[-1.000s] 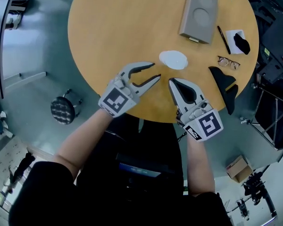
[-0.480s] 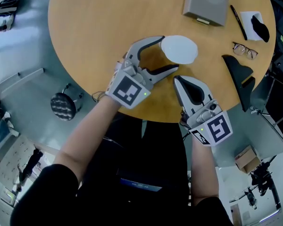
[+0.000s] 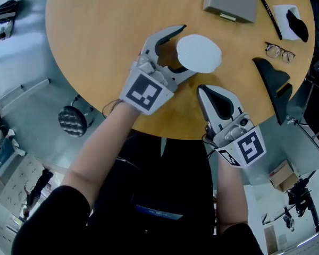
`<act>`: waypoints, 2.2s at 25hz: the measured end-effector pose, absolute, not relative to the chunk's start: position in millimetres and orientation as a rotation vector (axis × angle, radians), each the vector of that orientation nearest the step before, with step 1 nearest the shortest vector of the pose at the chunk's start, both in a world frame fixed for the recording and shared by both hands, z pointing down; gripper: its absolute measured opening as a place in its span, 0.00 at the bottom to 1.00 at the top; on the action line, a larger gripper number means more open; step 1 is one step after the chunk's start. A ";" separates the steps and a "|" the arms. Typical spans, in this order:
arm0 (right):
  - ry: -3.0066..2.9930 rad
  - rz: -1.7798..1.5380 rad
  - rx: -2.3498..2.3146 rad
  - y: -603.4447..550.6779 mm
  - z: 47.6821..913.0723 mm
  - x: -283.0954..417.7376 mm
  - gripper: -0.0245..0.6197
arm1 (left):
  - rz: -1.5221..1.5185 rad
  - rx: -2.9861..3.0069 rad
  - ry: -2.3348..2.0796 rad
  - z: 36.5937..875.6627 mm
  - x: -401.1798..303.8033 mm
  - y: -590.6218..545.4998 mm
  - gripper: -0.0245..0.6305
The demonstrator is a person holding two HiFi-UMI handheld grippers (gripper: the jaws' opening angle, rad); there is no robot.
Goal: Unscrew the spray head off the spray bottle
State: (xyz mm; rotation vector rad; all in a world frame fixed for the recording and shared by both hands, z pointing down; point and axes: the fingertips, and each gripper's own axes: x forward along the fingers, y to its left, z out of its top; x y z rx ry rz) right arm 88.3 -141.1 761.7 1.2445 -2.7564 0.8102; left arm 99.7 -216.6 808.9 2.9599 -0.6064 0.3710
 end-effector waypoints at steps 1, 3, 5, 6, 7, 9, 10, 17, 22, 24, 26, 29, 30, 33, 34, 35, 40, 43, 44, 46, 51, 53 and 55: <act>-2.758 0.811 1.244 -141.8 762.6 88.7 0.02 | 0.362 2.962 -0.604 808.3 101.9 -218.4 0.65; -2.760 0.811 1.246 -143.1 763.3 89.1 0.02 | 0.357 2.971 -0.586 807.6 106.7 -220.6 0.65; -2.759 0.813 1.251 -144.1 763.5 90.2 0.02 | 0.369 2.974 -0.556 808.8 111.5 -220.8 0.66; -2.759 0.814 1.254 -144.9 764.1 91.3 0.02 | 0.378 2.971 -0.545 810.0 113.7 -221.3 0.66; -2.758 0.815 1.257 -145.9 764.7 92.4 0.02 | 0.387 2.970 -0.539 811.0 115.5 -222.3 0.65; -2.757 0.816 1.261 -147.8 765.2 94.0 0.02 | 0.389 2.975 -0.539 810.8 117.1 -224.3 0.57; -2.757 0.817 1.262 -148.5 765.0 94.3 0.02 | 0.383 2.980 -0.540 810.0 117.1 -224.6 0.51; -2.767 0.799 1.254 -144.2 752.4 97.0 0.02 | 0.404 2.952 -0.496 801.7 115.6 -219.3 0.49; -2.771 0.772 1.244 -135.7 723.1 101.3 0.02 | 0.484 2.874 -0.481 770.7 104.9 -209.8 0.49; -2.774 0.747 1.230 -131.9 701.7 97.9 0.02 | 0.456 2.828 -0.479 745.8 96.5 -204.7 0.49; -2.785 0.717 1.220 -127.9 674.3 93.3 0.02 | 0.433 2.814 -0.488 715.6 86.6 -199.2 0.49; -2.806 0.648 1.194 -128.3 629.8 90.9 0.02 | 0.438 2.820 -0.494 672.7 79.6 -194.6 0.49; -2.808 0.629 1.179 -129.7 616.4 89.9 0.02 | 0.440 2.814 -0.488 659.7 78.4 -193.7 0.49; -2.819 0.608 1.132 -126.6 576.3 82.6 0.02 | 0.449 2.782 -0.472 620.7 68.3 -183.6 0.49; -2.825 0.600 1.120 -124.2 562.2 79.6 0.02 | 0.455 2.783 -0.469 607.2 64.4 -179.4 0.49; -2.832 0.591 1.108 -121.5 548.3 76.7 0.03 | 0.462 2.789 -0.464 594.1 61.3 -175.0 0.49; -2.852 0.571 1.040 -105.6 497.1 62.9 0.05 | 0.502 2.798 -0.400 535.0 51.6 -145.9 0.49; -2.866 0.592 1.022 -92.0 476.6 64.3 0.06 | 0.526 2.834 -0.357 500.6 52.2 -126.5 0.49; -2.871 0.592 1.023 -88.0 469.3 64.7 0.06 | 0.532 2.851 -0.350 490.6 52.1 -122.0 0.49; -2.882 0.579 1.019 -81.4 453.8 62.0 0.07 | 0.528 2.871 -0.353 472.3 49.0 -115.5 0.49; -2.925 0.523 1.013 -68.1 405.6 56.1 0.09 | 0.499 2.856 -0.392 435.0 41.1 -94.0 0.49; -2.955 0.470 1.015 -63.6 382.0 54.9 0.15 | 0.519 2.858 -0.403 426.9 40.8 -86.4 0.49; -2.988 0.416 0.996 -56.7 359.2 50.4 0.25 | 0.534 2.852 -0.425 421.2 39.6 -80.1 0.49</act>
